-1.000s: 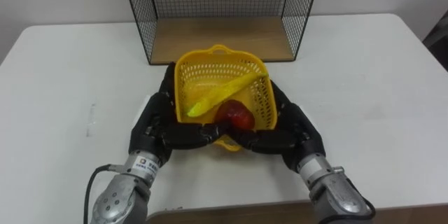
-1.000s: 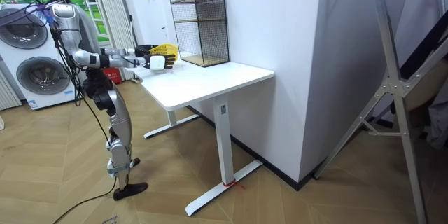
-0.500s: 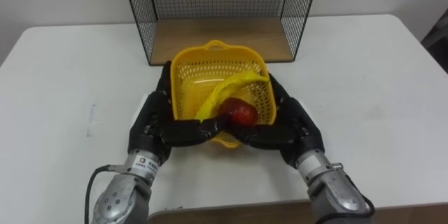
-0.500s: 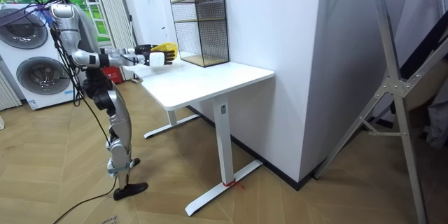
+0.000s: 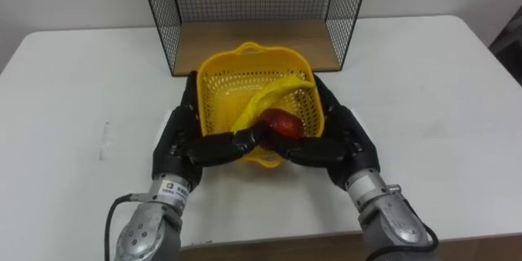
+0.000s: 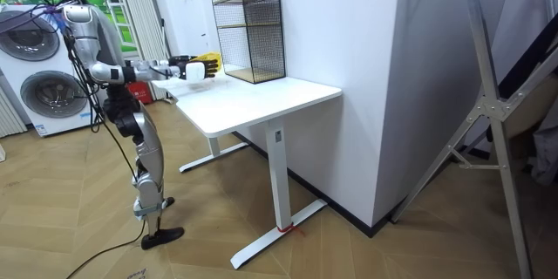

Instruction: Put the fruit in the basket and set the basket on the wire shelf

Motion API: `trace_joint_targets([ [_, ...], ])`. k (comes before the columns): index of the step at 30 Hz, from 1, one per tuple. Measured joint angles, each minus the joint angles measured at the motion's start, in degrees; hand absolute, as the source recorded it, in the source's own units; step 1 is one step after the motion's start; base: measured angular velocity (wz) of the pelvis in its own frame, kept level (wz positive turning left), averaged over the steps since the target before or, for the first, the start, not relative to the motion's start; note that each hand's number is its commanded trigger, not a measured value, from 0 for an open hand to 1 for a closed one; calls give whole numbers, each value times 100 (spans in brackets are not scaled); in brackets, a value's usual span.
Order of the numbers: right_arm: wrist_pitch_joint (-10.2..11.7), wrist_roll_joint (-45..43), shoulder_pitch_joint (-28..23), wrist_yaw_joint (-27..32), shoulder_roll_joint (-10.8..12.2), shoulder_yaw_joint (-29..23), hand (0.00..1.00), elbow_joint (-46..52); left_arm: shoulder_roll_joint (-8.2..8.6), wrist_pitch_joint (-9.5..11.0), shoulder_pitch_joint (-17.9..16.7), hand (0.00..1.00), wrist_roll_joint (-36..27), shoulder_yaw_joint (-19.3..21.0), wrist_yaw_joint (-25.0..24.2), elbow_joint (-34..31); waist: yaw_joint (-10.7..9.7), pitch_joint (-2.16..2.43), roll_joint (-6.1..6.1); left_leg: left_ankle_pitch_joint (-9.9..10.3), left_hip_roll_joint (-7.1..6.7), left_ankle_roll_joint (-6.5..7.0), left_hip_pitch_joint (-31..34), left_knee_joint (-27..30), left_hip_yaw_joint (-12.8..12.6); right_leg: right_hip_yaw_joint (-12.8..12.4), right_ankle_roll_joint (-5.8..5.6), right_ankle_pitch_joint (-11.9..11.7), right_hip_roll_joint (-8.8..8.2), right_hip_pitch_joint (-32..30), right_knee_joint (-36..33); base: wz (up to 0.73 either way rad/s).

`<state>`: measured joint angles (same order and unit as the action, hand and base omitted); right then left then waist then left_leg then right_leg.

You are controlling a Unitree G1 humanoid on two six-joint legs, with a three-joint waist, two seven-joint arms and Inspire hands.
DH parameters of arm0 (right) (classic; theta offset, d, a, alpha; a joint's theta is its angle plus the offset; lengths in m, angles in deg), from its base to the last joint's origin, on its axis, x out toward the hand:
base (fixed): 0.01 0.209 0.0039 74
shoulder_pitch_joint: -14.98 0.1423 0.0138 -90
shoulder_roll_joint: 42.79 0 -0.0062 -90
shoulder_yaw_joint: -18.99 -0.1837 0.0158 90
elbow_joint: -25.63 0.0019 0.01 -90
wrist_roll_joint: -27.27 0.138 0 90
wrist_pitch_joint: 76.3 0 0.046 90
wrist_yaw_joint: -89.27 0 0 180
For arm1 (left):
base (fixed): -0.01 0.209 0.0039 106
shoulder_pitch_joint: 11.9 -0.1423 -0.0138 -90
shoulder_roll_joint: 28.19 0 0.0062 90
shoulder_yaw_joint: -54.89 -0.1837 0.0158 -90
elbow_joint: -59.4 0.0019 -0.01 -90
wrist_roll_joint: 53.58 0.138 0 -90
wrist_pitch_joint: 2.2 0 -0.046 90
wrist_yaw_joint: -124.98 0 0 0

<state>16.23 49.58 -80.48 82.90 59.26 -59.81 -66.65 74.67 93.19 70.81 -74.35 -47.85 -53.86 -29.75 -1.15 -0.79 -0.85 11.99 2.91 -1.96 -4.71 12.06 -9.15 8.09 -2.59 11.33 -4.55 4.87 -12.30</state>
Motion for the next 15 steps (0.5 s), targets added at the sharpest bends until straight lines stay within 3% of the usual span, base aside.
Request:
trace_joint_targets([
  [11,0,-268,-3,-2,0,-57,0,301,-9,78,-14,0,13,9,-11,-230,4,-4,-3,0,33,0,-81,25,-28,-8,0,0,14,12,-99,-1],
  [15,0,-274,-23,-9,-8,-39,0,297,-33,100,-43,0,20,19,-9,-148,36,-27,-42,102,150,-49,21,442,-143,9,53,59,50,-38,-338,-12],
])
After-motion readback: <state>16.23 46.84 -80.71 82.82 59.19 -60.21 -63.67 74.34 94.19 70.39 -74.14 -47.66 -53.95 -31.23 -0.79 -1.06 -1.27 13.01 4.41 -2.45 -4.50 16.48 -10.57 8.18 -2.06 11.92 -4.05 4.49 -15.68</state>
